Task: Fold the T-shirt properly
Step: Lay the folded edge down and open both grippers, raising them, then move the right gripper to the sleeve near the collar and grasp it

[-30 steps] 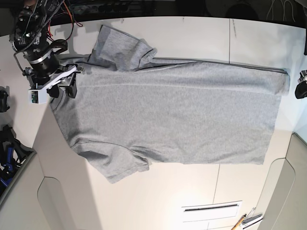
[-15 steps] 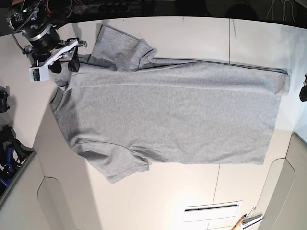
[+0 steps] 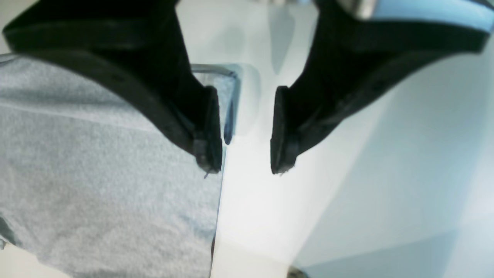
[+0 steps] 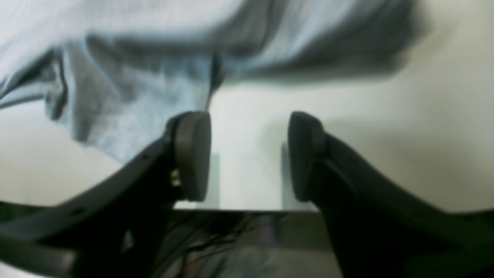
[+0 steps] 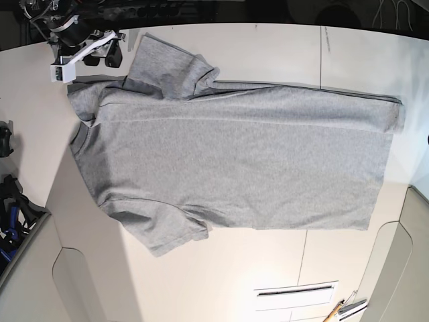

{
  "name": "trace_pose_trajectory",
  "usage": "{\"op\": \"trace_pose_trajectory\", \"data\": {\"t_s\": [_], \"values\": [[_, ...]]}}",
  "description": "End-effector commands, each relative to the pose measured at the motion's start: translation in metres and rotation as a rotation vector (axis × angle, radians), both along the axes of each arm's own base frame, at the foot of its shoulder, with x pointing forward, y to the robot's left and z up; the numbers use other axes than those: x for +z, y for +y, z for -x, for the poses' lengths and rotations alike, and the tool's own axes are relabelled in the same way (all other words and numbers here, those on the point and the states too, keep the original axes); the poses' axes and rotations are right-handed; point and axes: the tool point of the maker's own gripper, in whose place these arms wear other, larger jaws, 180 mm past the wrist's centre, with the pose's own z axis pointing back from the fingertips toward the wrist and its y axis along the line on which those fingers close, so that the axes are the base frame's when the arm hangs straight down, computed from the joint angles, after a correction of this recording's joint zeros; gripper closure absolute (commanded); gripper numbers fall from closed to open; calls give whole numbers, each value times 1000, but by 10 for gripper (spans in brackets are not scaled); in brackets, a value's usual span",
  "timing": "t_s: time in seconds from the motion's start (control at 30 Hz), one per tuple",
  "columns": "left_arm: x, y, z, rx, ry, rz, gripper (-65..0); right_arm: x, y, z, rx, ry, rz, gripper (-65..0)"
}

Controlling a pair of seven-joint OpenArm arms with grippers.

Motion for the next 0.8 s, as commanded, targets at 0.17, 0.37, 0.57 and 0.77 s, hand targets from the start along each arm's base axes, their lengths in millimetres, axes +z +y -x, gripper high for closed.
{"op": "trace_pose_trajectory", "data": {"t_s": [0.17, 0.37, 0.57, 0.77], "values": [[36, 13, -14, -27, -60, -67, -255, -19, 16, 14, 5, 31, -120, -317], [40, 14, -15, -29, -66, -75, -255, -19, 29, 18, 34, 49, -187, -317], [40, 14, -15, -29, -66, -75, -255, -18, 53, 22, 108, 64, -241, -317], [40, 14, -15, -29, -65, -74, -255, -16, 82, 23, 185, 70, -281, -316]]}}
